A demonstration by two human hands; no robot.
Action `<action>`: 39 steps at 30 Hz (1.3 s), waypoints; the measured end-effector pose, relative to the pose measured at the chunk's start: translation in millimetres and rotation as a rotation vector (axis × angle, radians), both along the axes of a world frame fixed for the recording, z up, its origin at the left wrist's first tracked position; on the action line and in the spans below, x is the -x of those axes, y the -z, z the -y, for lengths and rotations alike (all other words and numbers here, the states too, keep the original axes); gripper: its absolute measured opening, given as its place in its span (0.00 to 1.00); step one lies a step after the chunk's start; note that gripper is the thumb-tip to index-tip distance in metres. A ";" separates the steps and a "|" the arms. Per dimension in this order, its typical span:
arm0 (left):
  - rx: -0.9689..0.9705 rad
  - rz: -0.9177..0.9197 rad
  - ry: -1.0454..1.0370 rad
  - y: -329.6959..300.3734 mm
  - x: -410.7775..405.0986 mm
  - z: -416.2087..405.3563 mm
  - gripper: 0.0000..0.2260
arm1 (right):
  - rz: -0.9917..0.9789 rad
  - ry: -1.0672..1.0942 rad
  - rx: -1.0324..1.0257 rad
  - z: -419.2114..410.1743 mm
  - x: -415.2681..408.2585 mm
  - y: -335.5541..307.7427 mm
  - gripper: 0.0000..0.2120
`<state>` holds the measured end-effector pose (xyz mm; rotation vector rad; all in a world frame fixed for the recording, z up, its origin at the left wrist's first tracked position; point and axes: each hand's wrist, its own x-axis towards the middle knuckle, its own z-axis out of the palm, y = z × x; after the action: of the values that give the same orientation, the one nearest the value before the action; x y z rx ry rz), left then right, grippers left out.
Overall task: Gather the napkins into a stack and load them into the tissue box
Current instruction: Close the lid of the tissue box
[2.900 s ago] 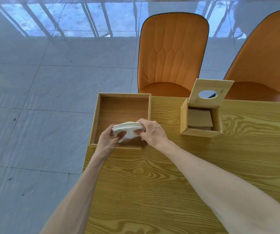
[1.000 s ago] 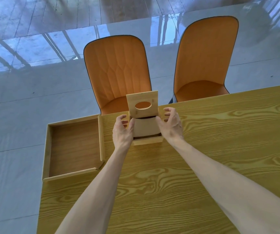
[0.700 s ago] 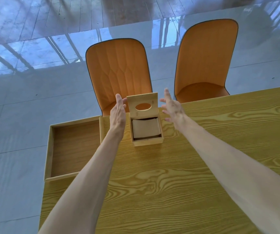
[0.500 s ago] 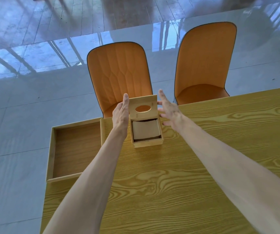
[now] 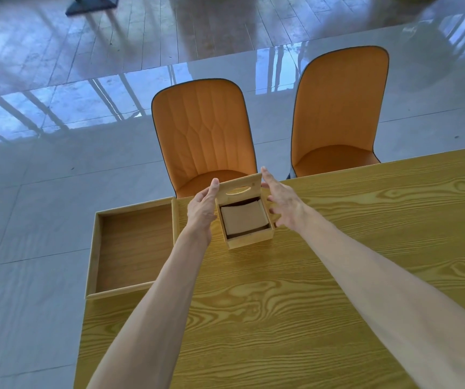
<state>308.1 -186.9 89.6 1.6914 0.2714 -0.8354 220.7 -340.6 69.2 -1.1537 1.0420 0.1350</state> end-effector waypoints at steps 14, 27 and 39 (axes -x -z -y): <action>0.105 -0.040 0.011 16.8 29.6 -28.3 0.28 | 0.059 -0.019 -0.036 -3.0 31.2 11.8 0.37; 0.171 0.037 0.053 34.1 38.5 -41.6 0.35 | 0.118 -0.013 0.058 -16.2 48.6 21.2 0.27; 0.141 0.070 -0.030 53.0 51.7 -52.6 0.21 | 0.143 -0.022 0.268 -24.3 60.7 35.2 0.19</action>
<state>256.4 -134.3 36.5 1.5782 0.1851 -0.7540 160.0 -316.3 34.0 -1.3961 0.9389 -0.0718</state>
